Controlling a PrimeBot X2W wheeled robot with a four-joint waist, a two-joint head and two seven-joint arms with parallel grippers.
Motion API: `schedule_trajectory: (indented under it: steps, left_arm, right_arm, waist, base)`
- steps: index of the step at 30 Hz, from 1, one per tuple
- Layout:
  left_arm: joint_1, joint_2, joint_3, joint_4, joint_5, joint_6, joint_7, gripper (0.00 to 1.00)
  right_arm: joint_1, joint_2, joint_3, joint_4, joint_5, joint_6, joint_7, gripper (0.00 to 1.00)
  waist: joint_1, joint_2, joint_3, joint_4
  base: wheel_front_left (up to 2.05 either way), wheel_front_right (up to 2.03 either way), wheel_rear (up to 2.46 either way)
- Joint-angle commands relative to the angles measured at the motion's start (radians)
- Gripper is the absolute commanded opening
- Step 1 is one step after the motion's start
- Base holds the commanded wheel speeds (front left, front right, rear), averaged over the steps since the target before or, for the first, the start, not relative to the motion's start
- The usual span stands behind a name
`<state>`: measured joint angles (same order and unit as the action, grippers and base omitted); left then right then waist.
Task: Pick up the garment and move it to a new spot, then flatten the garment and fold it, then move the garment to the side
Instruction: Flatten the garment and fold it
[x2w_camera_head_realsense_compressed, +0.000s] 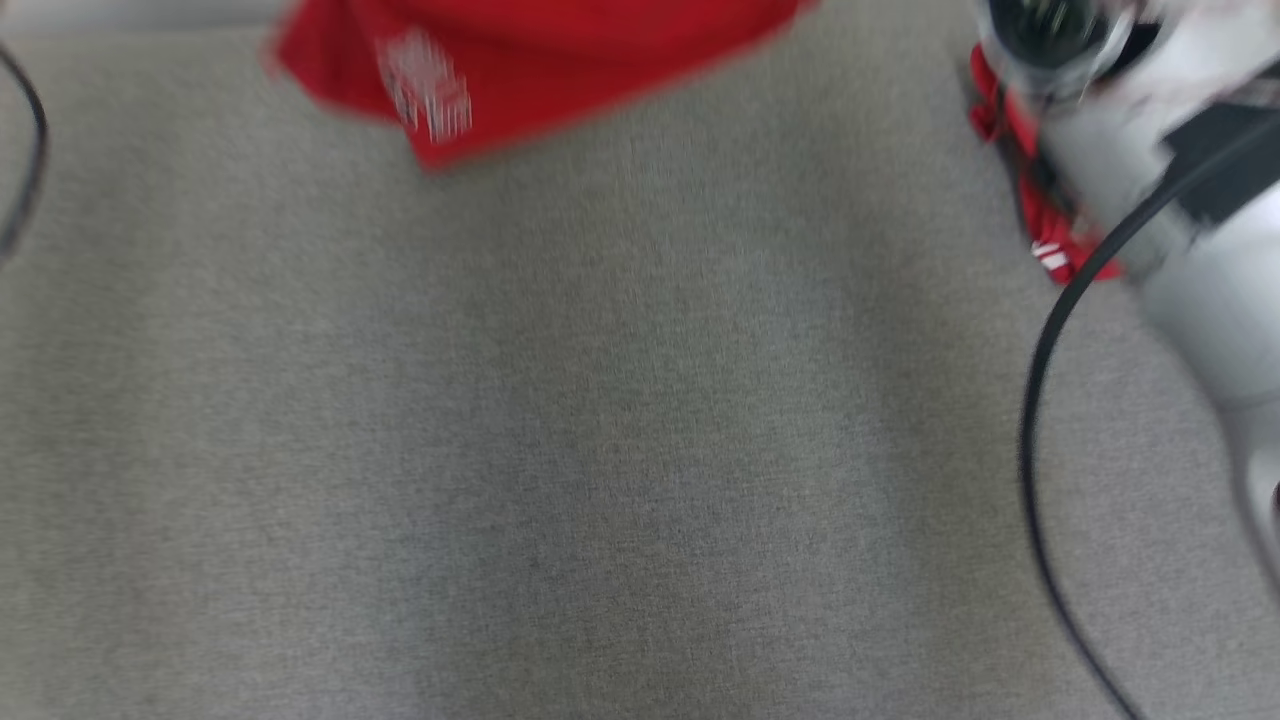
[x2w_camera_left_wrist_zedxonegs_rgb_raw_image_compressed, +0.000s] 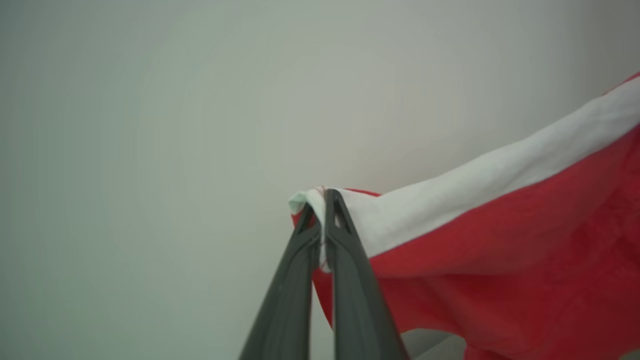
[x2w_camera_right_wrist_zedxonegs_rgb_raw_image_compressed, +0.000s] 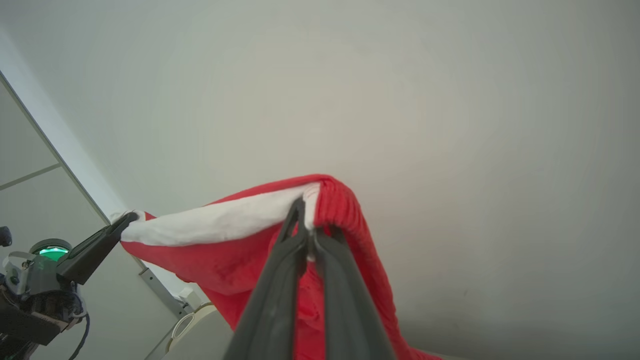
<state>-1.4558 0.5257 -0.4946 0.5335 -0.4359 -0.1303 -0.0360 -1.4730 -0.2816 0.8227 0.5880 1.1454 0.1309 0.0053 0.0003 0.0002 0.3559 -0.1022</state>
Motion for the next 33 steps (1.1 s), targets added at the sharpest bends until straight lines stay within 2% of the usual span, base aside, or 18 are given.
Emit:
schedule_trajectory:
  steps: [1, 9, 12, 16, 21, 25, 33]
  left_arm:
    - [-0.068, -0.018, -0.008, 0.021, 0.011, 0.001, -0.007, 0.00]
    - [-0.290, -0.065, -0.026, 0.136, 0.060, 0.016, -0.085, 0.00]
    - [-0.316, -0.078, -0.025, 0.166, 0.066, 0.024, -0.127, 0.00]
    - [-0.307, -0.082, -0.031, 0.189, 0.058, 0.019, -0.158, 0.00]
    - [-0.234, -0.079, -0.042, 0.205, 0.018, 0.010, -0.191, 0.00]
    - [-0.137, -0.072, -0.049, 0.198, -0.014, 0.003, -0.211, 0.00]
    - [0.155, -0.033, -0.014, 0.078, -0.082, 0.016, -0.230, 0.00]
  right_arm:
    - [-0.068, 0.004, -0.005, 0.051, 0.000, 0.000, -0.022, 0.00]
    - [-0.270, 0.035, 0.012, 0.202, -0.021, 0.000, -0.157, 0.00]
    - [-0.300, 0.032, 0.028, 0.216, -0.027, 0.000, -0.215, 0.00]
    - [-0.284, 0.031, 0.060, 0.210, -0.013, 0.000, -0.234, 0.00]
    - [-0.222, 0.012, 0.135, 0.160, 0.028, 0.000, -0.242, 0.00]
    - [-0.134, -0.014, 0.226, 0.095, 0.085, 0.000, -0.198, 0.00]
    - [0.085, -0.104, 0.372, -0.088, 0.162, 0.000, -0.238, 0.00]
  waist:
    - [-0.0003, -0.0002, 0.095, -0.009]
    - [-0.0003, -0.0002, 0.149, 0.010]
    - [-0.0003, -0.0002, 0.170, 0.024]
    - [-0.0003, -0.0002, 0.186, 0.036]
    - [-0.0003, -0.0002, 0.190, 0.037]
    - [-0.0003, -0.0002, 0.172, 0.027]
    - [-0.0003, -0.0002, 0.086, 0.001]
  base:
    - [0.00, 0.00, 0.00]
    - [0.00, 0.00, 0.00]
    - [0.00, 0.00, 0.00]
    - [0.00, 0.00, 0.00]
    - [0.00, 0.00, 0.00]
    - [0.00, 0.00, 0.00]
    - [0.00, 0.00, 0.00]
